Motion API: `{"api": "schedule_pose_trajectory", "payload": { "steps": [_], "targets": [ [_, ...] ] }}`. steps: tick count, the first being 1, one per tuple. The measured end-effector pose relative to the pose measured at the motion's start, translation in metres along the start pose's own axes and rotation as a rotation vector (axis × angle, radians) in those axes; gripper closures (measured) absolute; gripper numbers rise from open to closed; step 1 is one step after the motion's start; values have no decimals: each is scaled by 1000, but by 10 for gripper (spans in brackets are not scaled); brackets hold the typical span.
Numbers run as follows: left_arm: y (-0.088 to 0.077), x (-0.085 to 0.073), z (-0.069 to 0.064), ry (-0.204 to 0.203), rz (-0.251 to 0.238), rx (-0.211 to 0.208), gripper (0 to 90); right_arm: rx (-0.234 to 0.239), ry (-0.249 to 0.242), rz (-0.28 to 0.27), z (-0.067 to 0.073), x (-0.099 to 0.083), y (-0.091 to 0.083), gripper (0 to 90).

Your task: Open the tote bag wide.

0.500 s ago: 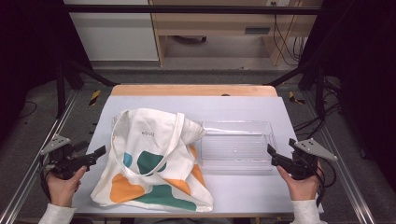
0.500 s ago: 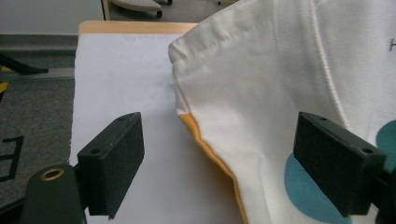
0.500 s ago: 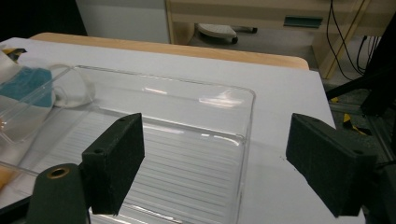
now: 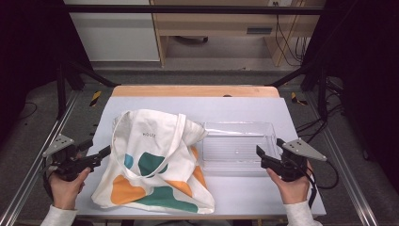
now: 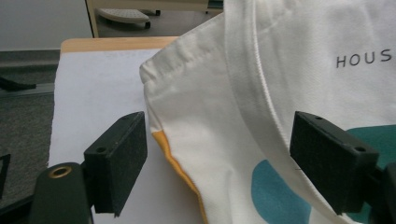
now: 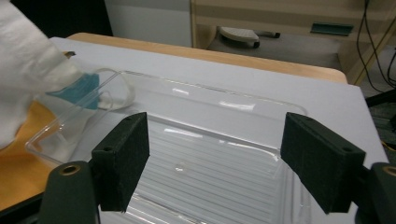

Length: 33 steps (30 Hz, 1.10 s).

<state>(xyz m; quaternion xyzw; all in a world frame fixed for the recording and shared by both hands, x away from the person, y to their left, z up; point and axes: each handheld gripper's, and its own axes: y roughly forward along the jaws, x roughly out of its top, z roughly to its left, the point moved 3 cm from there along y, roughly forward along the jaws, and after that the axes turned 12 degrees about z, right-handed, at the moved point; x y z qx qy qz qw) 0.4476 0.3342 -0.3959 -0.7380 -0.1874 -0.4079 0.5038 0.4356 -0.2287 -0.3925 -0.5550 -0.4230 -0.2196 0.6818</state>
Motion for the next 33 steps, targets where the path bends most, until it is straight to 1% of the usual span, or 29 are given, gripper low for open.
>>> {"api": "schedule_pose_trajectory", "payload": {
  "steps": [1, 2, 6, 7, 8, 9, 11, 12, 13, 14, 15, 16, 17, 18, 19, 21, 22, 23, 24, 25, 26, 33],
  "targets": [
    [-1, 2, -2, 3, -5, 2, 194, 9, -12, 8, 6, 1, 2, 247],
    [-1, 2, -2, 3, -5, 2, 195, 9, -12, 8, 6, 1, 2, 247],
    [-3, 4, -6, 8, -13, -4, 202, 26, -26, 11, 16, 4, 5, 257],
    [-4, 5, -7, 11, -16, -6, 210, 39, -30, 11, 21, 6, 6, 263],
    [-4, 5, -8, 12, -18, -9, 210, 39, -30, 11, 21, 6, 6, 263],
    [-5, 6, -9, 22, -20, -10, 219, 51, -35, 12, 27, 8, 7, 270],
    [-6, 7, -11, 27, -22, -12, 223, 55, -40, 14, 29, 8, 8, 271],
    [-7, 7, -12, 31, -25, -12, 237, 67, -52, 17, 36, 10, 10, 280],
    [-7, 8, -15, 36, -30, -13, 243, 72, -58, 19, 39, 11, 10, 285],
    [-7, 8, -15, 36, -30, -13, 250, 72, -58, 19, 39, 11, 10, 285],
    [-8, 9, -18, 42, -34, -16, 258, 85, -67, 15, 44, 14, 10, 297],
    [-8, 9, -18, 42, -34, -16, 265, 85, -67, 15, 44, 14, 10, 297],
    [-8, 10, -22, 48, -36, -17, 273, 102, -74, 13, 49, 16, 10, 311],
    [-8, 10, -22, 48, -36, -17, 279, 102, -74, 13, 49, 16, 10, 311],
    [-8, 12, -26, 56, -39, -21, 284, 121, -77, 9, 54, 18, 11, 323],
    [-7, 12, -29, 61, -38, -20, 289, 129, -79, 9, 57, 19, 11, 327],
    [-7, 13, -30, 64, -36, -18, 294, 136, -79, 8, 59, 20, 12, 330],
    [-6, 14, -34, 68, -36, -18, 302, 143, -90, 10, 63, 21, 13, 334],
    [-6, 14, -34, 68, -36, -18, 304, 143, -90, 10, 63, 21, 13, 334],
    [-5, 15, -37, 74, -36, -15, 307, 151, -93, 11, 67, 23, 15, 342],
    [-5, 15, -37, 74, -36, -15, 309, 151, -93, 11, 67, 23, 15, 342],
    [0, 18, -43, 88, -37, -5, 325, 181, -108, 0, 80, 33, 19, 364]
  ]
}}
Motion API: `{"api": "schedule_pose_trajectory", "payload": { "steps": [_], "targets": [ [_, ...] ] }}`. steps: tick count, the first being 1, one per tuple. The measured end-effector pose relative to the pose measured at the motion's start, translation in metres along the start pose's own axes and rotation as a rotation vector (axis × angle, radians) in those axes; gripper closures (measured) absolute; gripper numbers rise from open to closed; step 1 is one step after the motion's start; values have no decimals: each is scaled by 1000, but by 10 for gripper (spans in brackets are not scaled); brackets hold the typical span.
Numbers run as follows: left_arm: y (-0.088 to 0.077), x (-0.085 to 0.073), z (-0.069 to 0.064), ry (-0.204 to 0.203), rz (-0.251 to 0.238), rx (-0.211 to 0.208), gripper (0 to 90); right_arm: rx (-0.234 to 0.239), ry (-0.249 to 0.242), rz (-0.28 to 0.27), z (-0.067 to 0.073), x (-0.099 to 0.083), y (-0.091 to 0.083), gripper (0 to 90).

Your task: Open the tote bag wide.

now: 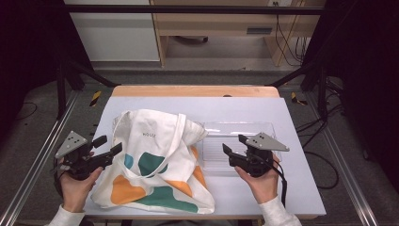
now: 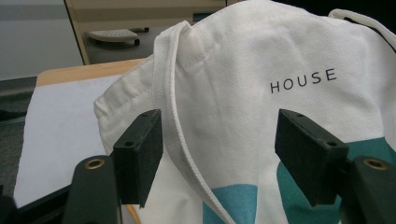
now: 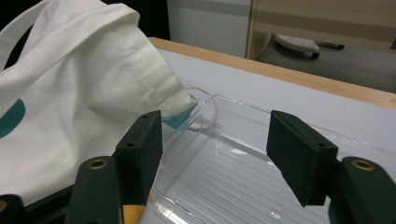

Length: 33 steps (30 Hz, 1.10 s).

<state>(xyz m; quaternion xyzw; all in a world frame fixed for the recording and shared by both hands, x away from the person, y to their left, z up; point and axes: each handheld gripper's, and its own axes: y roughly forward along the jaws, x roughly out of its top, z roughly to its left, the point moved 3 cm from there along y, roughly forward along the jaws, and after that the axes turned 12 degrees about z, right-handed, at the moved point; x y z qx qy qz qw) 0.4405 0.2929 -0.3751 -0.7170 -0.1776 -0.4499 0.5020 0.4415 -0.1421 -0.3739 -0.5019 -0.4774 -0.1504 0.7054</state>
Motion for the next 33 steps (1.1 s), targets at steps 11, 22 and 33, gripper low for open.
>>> {"api": "schedule_pose_trajectory", "payload": {
  "steps": [11, 22, 33],
  "targets": [
    [11, 14, -4, 7, -10, 18, 381, 28, -16, -11, 13, 16, 8, 393],
    [28, 24, -12, 19, -7, 37, 443, 87, -46, -44, 38, 41, 19, 430],
    [40, 12, -12, 27, 46, 46, 546, 137, -71, -32, 54, 45, 30, 452]
  ]
}}
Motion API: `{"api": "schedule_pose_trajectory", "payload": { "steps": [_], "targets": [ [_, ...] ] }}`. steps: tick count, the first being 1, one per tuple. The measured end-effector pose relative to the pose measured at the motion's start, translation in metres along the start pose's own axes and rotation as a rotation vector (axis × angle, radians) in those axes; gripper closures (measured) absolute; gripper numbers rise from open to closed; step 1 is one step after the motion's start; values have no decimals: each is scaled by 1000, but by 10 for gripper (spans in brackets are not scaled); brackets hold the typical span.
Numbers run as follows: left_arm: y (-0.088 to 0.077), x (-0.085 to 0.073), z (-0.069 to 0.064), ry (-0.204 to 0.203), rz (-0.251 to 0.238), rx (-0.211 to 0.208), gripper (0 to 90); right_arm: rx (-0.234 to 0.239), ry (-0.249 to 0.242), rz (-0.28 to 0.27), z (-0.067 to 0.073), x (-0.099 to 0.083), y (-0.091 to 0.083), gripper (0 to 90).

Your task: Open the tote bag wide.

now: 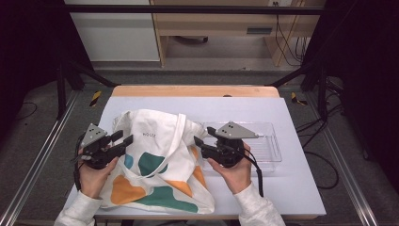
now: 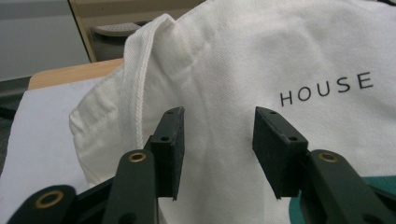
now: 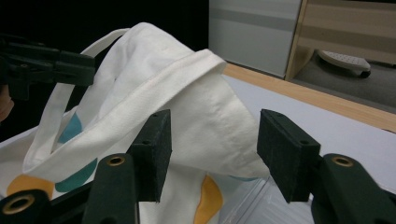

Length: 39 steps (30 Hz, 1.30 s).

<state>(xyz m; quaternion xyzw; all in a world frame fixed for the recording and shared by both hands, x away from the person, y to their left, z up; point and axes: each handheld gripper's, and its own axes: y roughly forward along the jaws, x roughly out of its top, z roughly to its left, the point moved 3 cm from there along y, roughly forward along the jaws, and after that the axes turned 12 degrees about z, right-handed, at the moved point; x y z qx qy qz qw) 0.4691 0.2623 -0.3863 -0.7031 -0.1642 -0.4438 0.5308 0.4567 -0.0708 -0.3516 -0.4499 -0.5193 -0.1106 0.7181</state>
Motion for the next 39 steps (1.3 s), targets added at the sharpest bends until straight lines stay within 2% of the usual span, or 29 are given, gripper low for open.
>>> {"api": "schedule_pose_trajectory", "payload": {
  "steps": [1, 4, 7, 10, 13, 14, 20, 28, 34, 36, 38, 39],
  "targets": [
    [1, -2, -1, 1, 0, -3, 579, 6, -1, 9, 2, -1, 3, 454],
    [2, -3, -1, -3, -1, -11, 604, 11, -4, 19, 4, -2, 5, 457],
    [6, -4, -6, 8, 0, -24, 575, 25, -10, 29, 8, -2, 8, 460],
    [8, -3, -8, 20, 7, -12, 543, 26, -10, 33, 9, -3, 8, 460],
    [13, -5, -11, 18, 34, -2, 620, 36, -9, 42, 10, -4, 11, 461],
    [14, -6, -11, 18, 46, 2, 620, 36, -9, 42, 10, -4, 11, 461],
    [13, -9, -9, 1, 62, -33, 822, 61, -16, 74, 19, -9, 22, 464],
    [7, -11, -11, 2, 51, -50, 864, 92, -18, 98, 27, -14, 34, 501],
    [0, -14, -13, 9, 35, -48, 862, 117, -16, 105, 34, -15, 42, 624],
    [-1, -14, -14, 11, 35, -46, 859, 121, -20, 106, 37, -16, 44, 733],
    [0, -14, -13, 11, 39, -44, 852, 123, -18, 106, 38, -16, 45, 764],
    [1, -12, -13, 6, 39, -45, 843, 124, -26, 112, 40, -16, 44, 850]
  ]
}}
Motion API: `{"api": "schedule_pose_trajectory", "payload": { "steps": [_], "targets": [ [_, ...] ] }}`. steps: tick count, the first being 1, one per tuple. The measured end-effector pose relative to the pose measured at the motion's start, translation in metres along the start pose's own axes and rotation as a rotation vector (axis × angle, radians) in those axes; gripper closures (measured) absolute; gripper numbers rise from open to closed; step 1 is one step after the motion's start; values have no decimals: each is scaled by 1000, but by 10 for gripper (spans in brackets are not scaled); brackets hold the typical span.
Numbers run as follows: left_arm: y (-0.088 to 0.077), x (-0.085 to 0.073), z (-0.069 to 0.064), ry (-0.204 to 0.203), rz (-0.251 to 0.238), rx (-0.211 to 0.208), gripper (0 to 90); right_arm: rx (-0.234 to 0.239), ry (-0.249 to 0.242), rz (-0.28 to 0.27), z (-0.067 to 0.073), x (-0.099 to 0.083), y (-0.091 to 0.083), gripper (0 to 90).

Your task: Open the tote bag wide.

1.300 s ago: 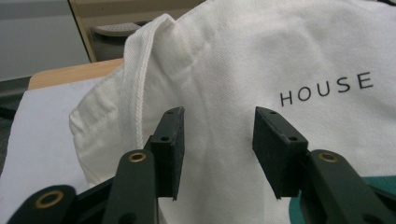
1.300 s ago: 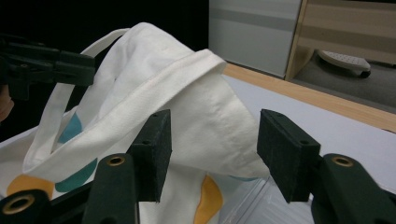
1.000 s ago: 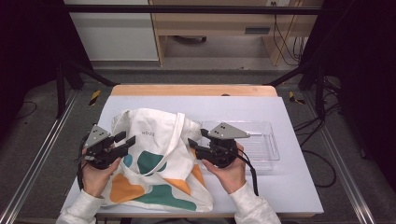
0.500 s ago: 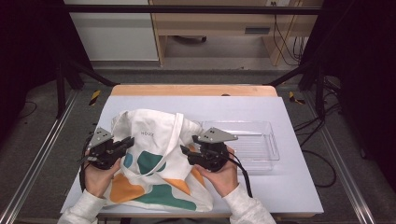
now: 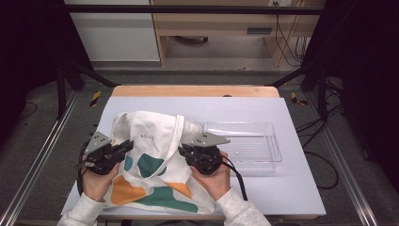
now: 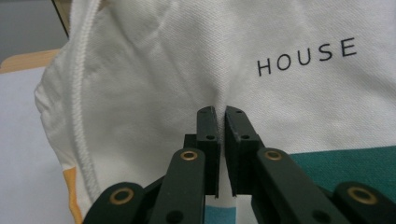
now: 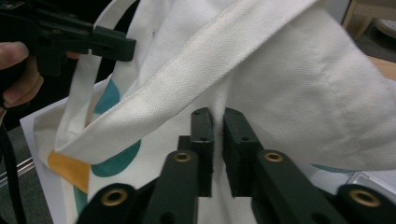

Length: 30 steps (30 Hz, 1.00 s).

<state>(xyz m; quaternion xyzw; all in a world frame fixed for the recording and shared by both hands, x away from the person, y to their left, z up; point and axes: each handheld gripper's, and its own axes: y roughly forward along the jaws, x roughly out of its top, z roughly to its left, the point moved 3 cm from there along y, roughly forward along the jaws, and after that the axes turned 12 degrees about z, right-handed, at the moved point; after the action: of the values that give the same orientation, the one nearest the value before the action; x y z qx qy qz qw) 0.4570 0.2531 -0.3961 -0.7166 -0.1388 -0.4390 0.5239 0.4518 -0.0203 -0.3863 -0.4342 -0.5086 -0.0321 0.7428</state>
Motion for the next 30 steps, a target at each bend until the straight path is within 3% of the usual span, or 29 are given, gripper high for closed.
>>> {"api": "schedule_pose_trajectory", "payload": {
  "steps": [3, 5, 9, 12, 13, 14, 17, 23, 30],
  "targets": [
    [0, 3, 0, -6, -13, -2, 795, 4, -10, 2, 1, -1, -1, 873],
    [0, 9, 0, -13, -27, -10, 649, 10, -12, 4, 2, -1, -1, 881],
    [2, 15, 0, -15, -47, -11, 579, 23, -39, 7, 6, -3, -2, 882],
    [5, 13, 3, -29, -24, -19, 613, 28, -65, 11, 9, -6, -3, 882],
    [5, 11, 4, -36, -15, -27, 650, 28, -72, 12, 10, -7, -3, 882],
    [6, 9, 5, -48, 9, -47, 754, 29, -77, 15, 11, -9, -2, 882],
    [6, 8, 5, -44, 22, -56, 848, 33, -76, 17, 11, -10, -1, 882],
    [1, 5, 0, -14, 10, -33, 881, 25, -70, 13, 10, -11, -1, 862],
    [-10, -5, 0, 0, -16, -36, 888, 18, -40, -36, 4, -9, -9, 727]
  ]
}}
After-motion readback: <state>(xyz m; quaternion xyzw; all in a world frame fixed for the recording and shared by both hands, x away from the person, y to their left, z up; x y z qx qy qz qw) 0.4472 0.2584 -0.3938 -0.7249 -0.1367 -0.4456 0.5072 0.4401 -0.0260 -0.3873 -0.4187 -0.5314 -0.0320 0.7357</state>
